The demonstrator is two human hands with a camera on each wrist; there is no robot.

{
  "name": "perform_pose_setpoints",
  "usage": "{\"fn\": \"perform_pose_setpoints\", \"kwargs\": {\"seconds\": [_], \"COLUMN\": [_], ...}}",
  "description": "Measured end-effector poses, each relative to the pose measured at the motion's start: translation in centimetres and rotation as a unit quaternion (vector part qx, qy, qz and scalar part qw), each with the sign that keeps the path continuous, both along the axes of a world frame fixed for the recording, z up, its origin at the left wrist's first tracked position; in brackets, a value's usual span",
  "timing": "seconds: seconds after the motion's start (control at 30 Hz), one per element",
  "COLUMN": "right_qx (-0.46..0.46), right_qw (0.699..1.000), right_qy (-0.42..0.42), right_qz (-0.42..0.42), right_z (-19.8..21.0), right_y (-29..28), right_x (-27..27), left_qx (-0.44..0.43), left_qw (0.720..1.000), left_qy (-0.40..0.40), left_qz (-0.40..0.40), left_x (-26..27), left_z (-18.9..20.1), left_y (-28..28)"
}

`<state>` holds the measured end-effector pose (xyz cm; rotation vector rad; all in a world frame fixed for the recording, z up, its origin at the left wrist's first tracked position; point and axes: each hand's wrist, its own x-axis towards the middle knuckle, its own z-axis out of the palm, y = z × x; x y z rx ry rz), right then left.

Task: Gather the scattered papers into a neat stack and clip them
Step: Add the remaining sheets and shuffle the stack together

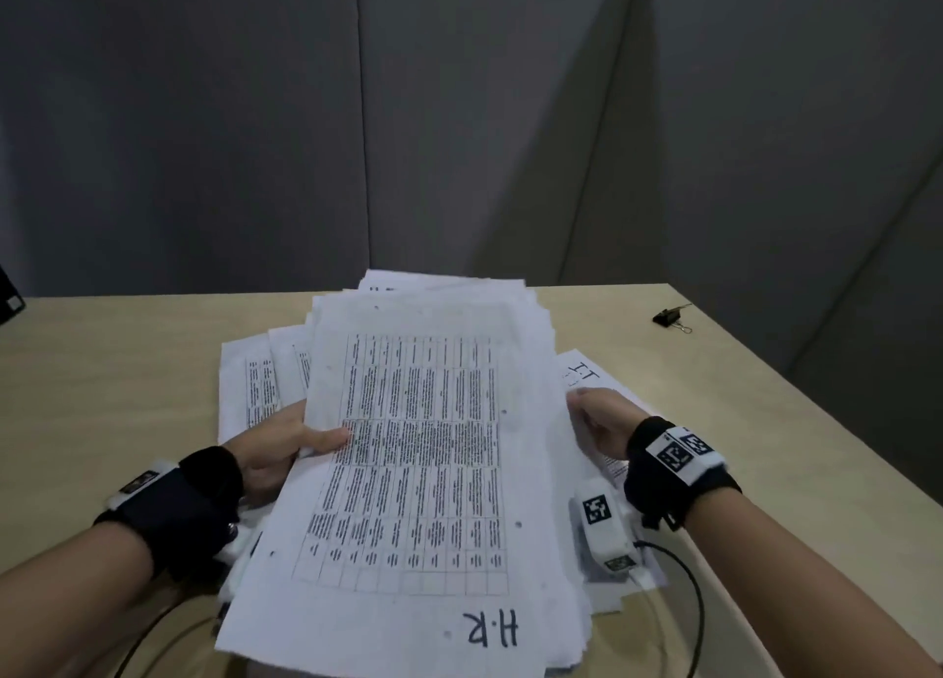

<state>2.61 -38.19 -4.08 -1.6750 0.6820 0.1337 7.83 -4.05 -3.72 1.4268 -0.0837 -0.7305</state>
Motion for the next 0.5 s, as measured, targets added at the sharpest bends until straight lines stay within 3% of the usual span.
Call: {"fn": "perform_pose_setpoints", "kwargs": {"seconds": [0.07,0.17,0.27,0.33,0.5], "right_qx": [0.093,0.114,0.105,0.085,-0.004], "right_qw": [0.996,0.993,0.992,0.992,0.995], "right_qy": [-0.010,0.014,0.031,0.030,-0.031], "right_qz": [0.012,0.033,0.056,0.092,0.093], "right_z": [0.2,0.9,1.7,1.9,3.2], "right_y": [0.3,0.2,0.7,1.2,2.9], "right_x": [-0.6,-1.6,-2.9,-3.5,-5.0], "left_qx": [0.010,0.022,0.067,0.080,0.049], "left_qw": [1.000,0.999,0.998,0.995,0.992], "left_qy": [0.012,0.029,-0.003,-0.040,-0.051], "left_qz": [0.003,-0.007,0.000,-0.036,-0.102], "left_x": [-0.5,-0.6,-0.8,-1.3,-1.9], "left_z": [0.1,-0.3,-0.2,0.3,1.2], "left_y": [-1.0,-1.9,-2.5,-2.7,-1.4]}}
